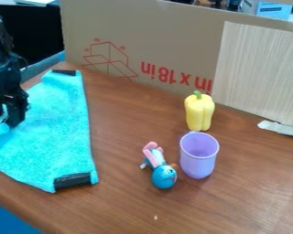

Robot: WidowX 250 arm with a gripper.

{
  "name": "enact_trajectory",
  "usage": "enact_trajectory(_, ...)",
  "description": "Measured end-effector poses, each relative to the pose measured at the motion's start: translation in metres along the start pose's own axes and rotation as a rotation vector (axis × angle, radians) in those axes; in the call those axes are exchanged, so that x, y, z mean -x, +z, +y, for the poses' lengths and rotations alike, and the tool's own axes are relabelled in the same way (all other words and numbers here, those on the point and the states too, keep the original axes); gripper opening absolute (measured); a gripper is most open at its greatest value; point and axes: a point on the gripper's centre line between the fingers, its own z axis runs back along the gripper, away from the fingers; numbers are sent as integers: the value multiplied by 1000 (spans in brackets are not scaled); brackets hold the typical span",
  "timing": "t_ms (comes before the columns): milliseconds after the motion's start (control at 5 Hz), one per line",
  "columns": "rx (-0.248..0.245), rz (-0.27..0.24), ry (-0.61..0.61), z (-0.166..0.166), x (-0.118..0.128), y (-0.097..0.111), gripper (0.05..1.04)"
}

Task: Unfold the cloth from bottom left to top right

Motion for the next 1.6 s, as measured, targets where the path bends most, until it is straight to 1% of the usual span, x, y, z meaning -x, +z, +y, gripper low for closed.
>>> enact_trajectory(200,4,6,-17,-1,1,0,375)
enact_trajectory(400,14,15,-44,-4,1,0,171)
enact_trajectory(600,53,32,-60,-16,2,8,72)
enact_trajectory(800,89,29,-57,-25,-6,19,55)
enact_trajectory(1000,136,33,-46,-39,-18,33,54)
enact_trajectory(1200,175,33,-24,-55,-34,57,54)
enact_trajectory(1400,212,40,-11,-78,-46,74,54)
enact_trajectory(1600,232,28,-10,-101,-54,77,54)
